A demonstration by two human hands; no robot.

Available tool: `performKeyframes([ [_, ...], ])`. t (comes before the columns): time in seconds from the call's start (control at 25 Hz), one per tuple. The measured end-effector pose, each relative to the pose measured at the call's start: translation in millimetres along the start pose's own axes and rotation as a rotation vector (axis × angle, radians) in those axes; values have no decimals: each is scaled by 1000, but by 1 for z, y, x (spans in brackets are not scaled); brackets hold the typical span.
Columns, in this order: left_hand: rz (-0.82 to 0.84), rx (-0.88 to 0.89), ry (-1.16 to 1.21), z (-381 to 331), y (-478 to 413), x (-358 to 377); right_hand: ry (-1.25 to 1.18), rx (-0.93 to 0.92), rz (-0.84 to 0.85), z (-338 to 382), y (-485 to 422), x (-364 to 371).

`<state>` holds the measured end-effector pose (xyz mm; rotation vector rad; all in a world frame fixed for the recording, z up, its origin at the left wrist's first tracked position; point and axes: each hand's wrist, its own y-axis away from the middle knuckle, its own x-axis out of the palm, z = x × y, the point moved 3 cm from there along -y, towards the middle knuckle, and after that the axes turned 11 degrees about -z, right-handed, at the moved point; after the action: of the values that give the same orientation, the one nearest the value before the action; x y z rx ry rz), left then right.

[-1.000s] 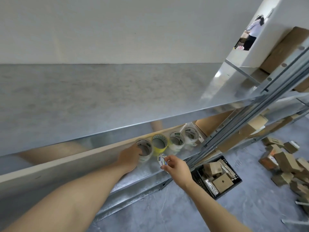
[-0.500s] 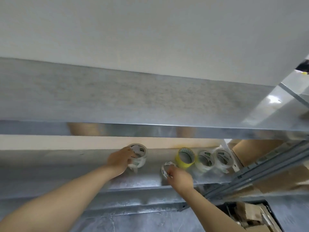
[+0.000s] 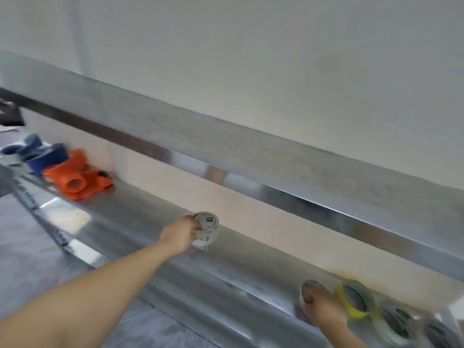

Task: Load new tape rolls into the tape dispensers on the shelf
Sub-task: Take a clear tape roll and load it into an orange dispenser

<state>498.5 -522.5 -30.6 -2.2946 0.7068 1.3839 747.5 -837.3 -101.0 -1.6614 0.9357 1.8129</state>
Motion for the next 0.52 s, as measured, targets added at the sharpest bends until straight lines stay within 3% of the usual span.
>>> performKeyframes([
  [0.16,-77,-131,37,37,33,-42,67,-157,-129,42,-14,-27],
  [0.52,-326,-472,168,126,112,-149,-442,-420,-88,255,-21,-86],
])
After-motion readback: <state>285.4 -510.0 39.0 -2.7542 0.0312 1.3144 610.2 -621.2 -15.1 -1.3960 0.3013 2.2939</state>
